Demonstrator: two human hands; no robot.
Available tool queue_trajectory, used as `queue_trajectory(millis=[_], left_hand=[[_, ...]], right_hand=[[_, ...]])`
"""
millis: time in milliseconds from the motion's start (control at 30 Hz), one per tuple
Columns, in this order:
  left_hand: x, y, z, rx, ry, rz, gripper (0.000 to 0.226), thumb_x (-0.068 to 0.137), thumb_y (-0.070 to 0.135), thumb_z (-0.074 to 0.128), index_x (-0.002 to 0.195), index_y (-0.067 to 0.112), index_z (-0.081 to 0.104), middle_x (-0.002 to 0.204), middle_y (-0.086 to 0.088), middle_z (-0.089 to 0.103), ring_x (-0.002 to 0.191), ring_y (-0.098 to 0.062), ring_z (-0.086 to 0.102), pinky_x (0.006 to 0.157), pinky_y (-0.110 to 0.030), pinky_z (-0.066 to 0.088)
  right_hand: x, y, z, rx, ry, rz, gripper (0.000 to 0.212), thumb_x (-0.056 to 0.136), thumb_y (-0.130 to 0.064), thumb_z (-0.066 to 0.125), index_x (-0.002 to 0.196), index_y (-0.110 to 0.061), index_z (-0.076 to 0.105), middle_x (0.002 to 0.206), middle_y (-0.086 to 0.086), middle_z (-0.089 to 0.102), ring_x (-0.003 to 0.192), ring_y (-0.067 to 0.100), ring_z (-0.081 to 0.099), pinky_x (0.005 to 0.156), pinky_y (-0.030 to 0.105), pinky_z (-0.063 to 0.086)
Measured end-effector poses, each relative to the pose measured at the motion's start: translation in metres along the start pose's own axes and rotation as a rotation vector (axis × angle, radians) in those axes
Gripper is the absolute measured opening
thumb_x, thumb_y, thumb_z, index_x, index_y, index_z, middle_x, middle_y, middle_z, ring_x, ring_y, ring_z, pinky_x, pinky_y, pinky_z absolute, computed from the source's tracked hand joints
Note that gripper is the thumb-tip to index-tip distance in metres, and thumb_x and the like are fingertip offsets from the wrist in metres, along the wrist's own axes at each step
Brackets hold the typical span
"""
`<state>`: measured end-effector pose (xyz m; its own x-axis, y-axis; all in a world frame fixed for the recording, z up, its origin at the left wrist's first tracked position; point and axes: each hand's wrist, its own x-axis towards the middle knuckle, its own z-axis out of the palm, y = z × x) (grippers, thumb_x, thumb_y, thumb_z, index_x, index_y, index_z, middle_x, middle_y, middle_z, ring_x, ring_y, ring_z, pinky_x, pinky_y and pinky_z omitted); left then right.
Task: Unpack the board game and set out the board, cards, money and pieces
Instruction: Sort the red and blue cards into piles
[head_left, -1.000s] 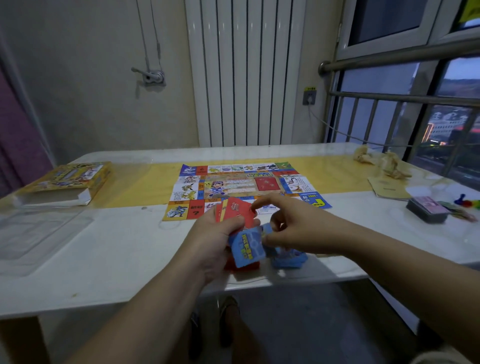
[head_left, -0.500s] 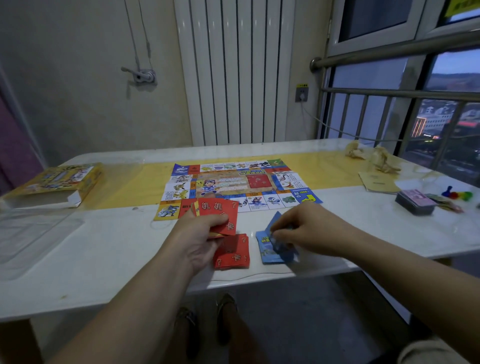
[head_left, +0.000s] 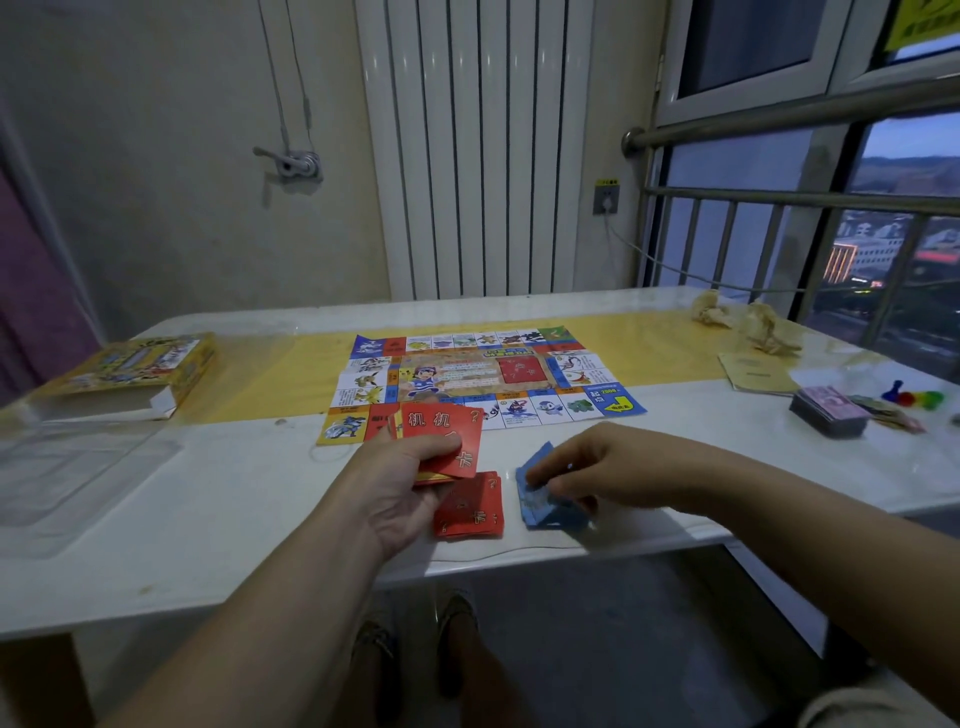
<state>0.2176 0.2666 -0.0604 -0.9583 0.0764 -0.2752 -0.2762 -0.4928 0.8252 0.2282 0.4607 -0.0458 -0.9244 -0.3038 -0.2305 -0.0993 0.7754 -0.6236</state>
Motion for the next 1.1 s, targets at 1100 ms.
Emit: queue_trajectory(millis=[1100], left_hand=[[-0.021, 0.000, -0.012, 0.130, -0.200, 0.215, 0.020, 0.093, 0.004, 0.050, 0.102, 0.018, 0.060, 0.071, -0.001, 0.072, 0.057, -0.008, 0.067, 0.045, -0.018, 0.050]], right_hand=[[0.024, -0.044, 0.011, 0.428, 0.256, -0.085, 0.007, 0.088, -0.022, 0.065, 0.083, -0.018, 0.067, 0.064, -0.004, 0.060, 0.059, 0.009, 0.049, 0.057, 0.022, 0.037]])
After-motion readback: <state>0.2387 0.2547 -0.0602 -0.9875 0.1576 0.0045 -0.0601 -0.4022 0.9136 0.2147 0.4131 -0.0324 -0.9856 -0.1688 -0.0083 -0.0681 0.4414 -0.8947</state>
